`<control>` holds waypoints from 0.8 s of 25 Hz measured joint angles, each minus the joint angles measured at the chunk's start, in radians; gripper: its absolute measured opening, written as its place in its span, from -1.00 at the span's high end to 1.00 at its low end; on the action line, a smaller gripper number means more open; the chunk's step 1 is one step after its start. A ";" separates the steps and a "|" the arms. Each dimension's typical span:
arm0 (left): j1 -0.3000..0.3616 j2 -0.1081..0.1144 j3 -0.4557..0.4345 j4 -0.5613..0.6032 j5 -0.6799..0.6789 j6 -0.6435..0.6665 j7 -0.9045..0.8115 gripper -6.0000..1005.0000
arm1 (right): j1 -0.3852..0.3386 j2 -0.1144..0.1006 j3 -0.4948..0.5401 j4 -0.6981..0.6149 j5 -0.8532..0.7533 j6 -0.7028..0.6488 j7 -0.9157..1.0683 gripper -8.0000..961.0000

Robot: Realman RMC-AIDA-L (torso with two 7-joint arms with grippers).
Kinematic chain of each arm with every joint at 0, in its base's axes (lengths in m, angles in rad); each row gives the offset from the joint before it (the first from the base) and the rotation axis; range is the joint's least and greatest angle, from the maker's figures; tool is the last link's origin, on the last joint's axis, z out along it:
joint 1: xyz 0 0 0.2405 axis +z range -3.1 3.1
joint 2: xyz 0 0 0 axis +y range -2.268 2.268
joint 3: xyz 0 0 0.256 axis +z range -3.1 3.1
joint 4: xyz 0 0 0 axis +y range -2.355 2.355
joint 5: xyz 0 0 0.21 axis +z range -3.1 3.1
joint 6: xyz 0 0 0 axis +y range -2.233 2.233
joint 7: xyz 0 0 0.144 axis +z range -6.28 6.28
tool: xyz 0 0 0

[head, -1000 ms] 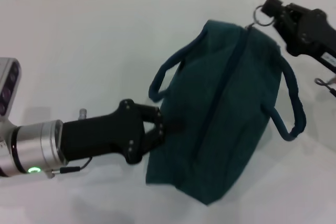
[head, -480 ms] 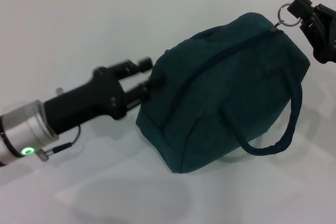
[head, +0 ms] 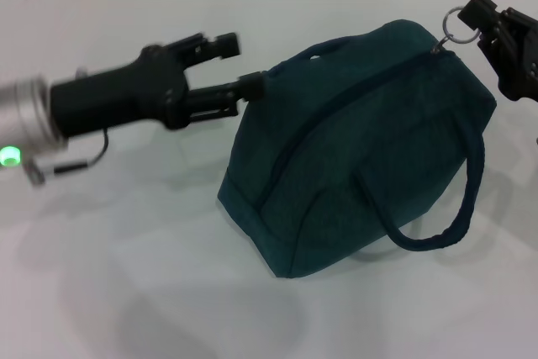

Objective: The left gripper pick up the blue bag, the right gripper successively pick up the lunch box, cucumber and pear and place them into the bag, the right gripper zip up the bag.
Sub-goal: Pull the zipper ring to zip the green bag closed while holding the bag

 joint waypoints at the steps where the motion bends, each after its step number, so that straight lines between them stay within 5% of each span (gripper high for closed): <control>1: 0.000 0.000 0.000 0.000 0.000 0.000 0.000 -0.47 | 0.000 0.000 0.000 0.000 0.000 0.000 0.000 0.95; 7: -0.067 0.000 0.157 0.446 0.141 -0.045 -0.412 -0.70 | 0.001 0.001 0.000 0.001 0.000 0.025 -0.002 0.95; 9: -0.085 0.000 0.185 0.506 0.168 -0.046 -0.477 -0.70 | 0.002 0.001 0.000 0.001 0.000 0.031 -0.002 0.95; 12: -0.130 -0.004 0.369 0.742 0.287 -0.077 -0.705 -0.70 | 0.003 0.001 0.000 0.001 0.000 0.035 -0.003 0.95; 20: -0.150 -0.006 0.643 0.942 0.532 -0.197 -0.943 -0.69 | 0.004 0.000 0.000 0.000 0.000 0.037 0.000 0.95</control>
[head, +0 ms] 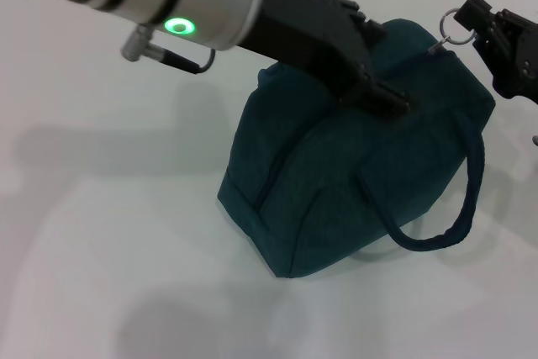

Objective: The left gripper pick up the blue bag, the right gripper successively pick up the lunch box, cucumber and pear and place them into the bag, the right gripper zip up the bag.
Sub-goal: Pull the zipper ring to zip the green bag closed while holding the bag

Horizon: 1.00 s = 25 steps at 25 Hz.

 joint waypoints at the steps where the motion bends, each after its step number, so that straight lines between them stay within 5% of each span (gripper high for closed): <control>1: -0.007 0.000 0.016 0.000 0.037 -0.007 -0.028 -0.69 | 0.000 0.000 0.000 0.000 0.000 0.000 0.000 0.95; 23: -0.014 0.000 0.057 -0.079 0.129 -0.015 -0.066 -0.57 | 0.009 0.001 0.000 0.000 0.000 0.009 0.003 0.95; 25: -0.008 0.000 0.058 -0.078 0.128 -0.018 -0.060 -0.41 | 0.009 0.001 0.000 0.000 0.000 0.009 0.003 0.95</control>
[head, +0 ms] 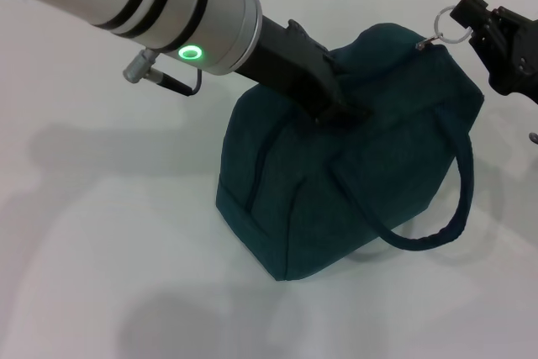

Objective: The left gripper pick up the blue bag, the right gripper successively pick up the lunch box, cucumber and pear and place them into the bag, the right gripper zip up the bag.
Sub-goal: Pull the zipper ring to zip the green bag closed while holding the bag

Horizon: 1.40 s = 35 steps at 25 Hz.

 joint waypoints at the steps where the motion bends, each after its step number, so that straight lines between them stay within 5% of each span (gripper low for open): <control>1: 0.002 0.000 0.000 0.001 -0.001 -0.002 0.002 -0.33 | 0.000 0.000 0.000 0.000 0.000 0.000 0.000 0.95; 14: 0.005 0.000 -0.001 0.000 -0.012 -0.011 0.025 0.55 | -0.005 0.000 0.000 0.003 0.012 0.009 0.000 0.95; 23: 0.027 0.001 -0.030 0.006 -0.079 -0.012 0.068 0.69 | -0.008 -0.002 0.001 0.109 0.100 0.050 0.001 0.95; 35: 0.030 0.000 -0.053 0.004 -0.130 -0.024 0.105 0.83 | -0.011 0.000 -0.011 0.142 0.103 0.317 0.053 0.95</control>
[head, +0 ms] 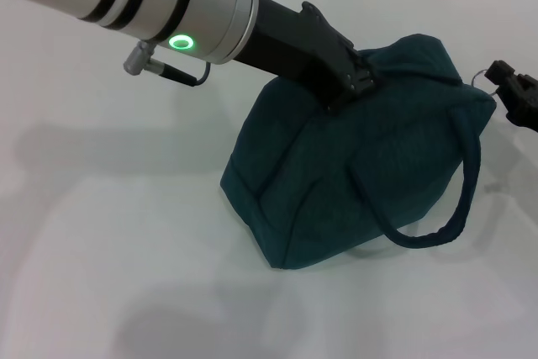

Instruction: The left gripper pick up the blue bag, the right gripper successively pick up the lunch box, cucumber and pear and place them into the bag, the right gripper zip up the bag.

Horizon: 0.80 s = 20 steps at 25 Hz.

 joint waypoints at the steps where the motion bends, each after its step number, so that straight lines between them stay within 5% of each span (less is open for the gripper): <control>1: 0.000 0.000 0.001 0.000 0.000 -0.001 0.000 0.84 | 0.001 0.001 -0.001 0.000 0.000 0.008 0.000 0.95; 20: 0.028 0.000 -0.004 -0.009 -0.015 -0.039 0.031 0.78 | -0.039 -0.004 0.012 -0.012 0.052 -0.129 -0.008 0.74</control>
